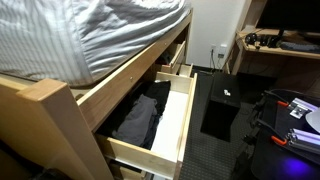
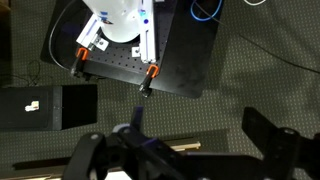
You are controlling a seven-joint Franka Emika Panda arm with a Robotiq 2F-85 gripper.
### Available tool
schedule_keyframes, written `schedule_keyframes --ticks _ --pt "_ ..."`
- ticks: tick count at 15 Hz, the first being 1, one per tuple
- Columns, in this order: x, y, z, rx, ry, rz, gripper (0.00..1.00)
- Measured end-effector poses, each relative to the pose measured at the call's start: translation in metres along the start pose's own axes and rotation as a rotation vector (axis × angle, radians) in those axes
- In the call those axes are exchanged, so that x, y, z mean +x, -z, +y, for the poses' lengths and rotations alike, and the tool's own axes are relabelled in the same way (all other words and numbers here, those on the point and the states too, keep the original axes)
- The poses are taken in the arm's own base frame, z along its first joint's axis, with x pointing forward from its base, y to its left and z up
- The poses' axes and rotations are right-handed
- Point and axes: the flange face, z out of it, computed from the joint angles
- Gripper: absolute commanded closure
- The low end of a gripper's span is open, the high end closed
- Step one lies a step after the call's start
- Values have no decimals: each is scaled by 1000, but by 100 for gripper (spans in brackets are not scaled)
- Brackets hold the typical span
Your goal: Close the top drawer on the left and open the top drawer on the right
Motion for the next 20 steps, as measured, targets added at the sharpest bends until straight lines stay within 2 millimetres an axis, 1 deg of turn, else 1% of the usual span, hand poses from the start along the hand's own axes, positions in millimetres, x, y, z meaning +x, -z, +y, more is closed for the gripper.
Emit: schedule_keyframes --ticks 1,2,3,8,19,20 --pt "-7 8 -16 3 15 11 0" --pt "-11 13 -26 4 28 23 0" --pt "-12 15 -31 2 35 27 0" --pt "-4 14 -30 7 34 10 0" --pt "-4 14 -30 7 35 12 0" --pt "-2 11 -30 6 33 5 0"
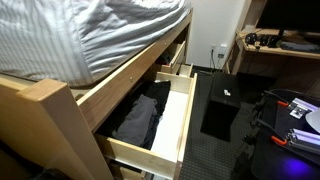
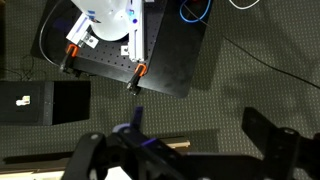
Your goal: Close the top drawer on the left and open the top drawer on the right
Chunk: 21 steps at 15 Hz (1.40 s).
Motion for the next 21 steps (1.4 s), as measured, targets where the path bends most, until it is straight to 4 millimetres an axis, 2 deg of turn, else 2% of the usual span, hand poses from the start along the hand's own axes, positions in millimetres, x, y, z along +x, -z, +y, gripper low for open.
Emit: schedule_keyframes --ticks 1,2,7,9,10,12,15,18,21 --pt "5 -10 1 -4 -4 -22 0" --pt "14 -27 3 -12 -10 -67 0" --pt "50 -158 19 -51 -54 -366 0" --pt "60 -204 26 -58 -70 -456 0" --pt "64 -215 29 -58 -74 -485 0" --pt "67 -221 30 -58 -75 -503 0" --pt "90 -229 32 -9 -168 -354 0" --pt "109 -268 53 17 -293 -225 0" --pt "103 -321 77 29 -434 -138 0"
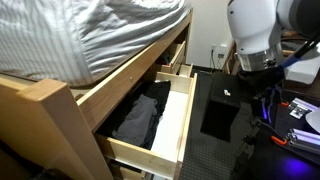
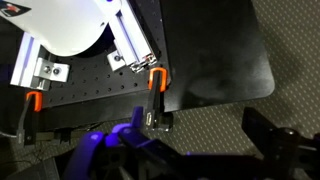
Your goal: Close the top drawer on the left and open the top drawer on the right
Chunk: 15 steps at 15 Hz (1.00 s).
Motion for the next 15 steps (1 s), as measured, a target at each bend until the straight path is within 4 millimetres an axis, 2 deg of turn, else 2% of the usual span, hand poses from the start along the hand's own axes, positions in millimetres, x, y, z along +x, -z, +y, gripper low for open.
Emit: schedule_keyframes --ticks 2,3,5,7,9,11,15 --pt "-12 -40 17 42 -106 -49 0" --pt "-21 -53 21 51 -131 -76 0" --pt "-28 -54 22 61 -143 -78 0" --pt "-23 -46 17 86 -169 -56 0" --pt "-7 -38 10 165 -241 15 0" --pt "16 -39 9 242 -311 94 0" --pt "61 -51 20 367 -467 238 0"
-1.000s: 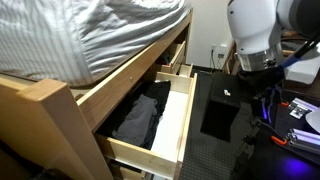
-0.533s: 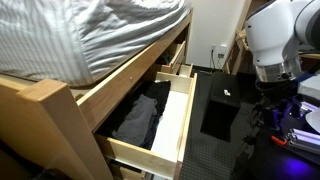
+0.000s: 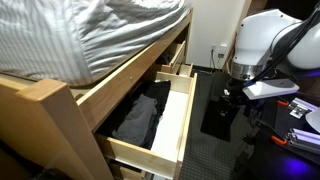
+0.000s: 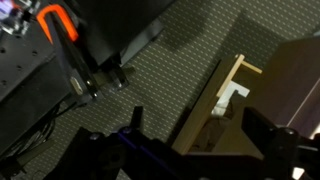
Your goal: Close the top drawer on the left and open the top drawer on the right
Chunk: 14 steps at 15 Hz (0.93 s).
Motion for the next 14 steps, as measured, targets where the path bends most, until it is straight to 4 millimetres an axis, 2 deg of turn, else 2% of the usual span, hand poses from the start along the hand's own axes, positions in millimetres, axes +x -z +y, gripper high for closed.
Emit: schedule_keyframes --ticks 2,4,8,10,14 --pt "17 -15 6 42 -102 47 0" --pt "22 -32 12 37 -154 47 0" --pt "23 -36 9 36 -173 51 0" --pt "34 -40 2 63 -241 88 0" --pt "71 -86 -8 112 -359 171 0"
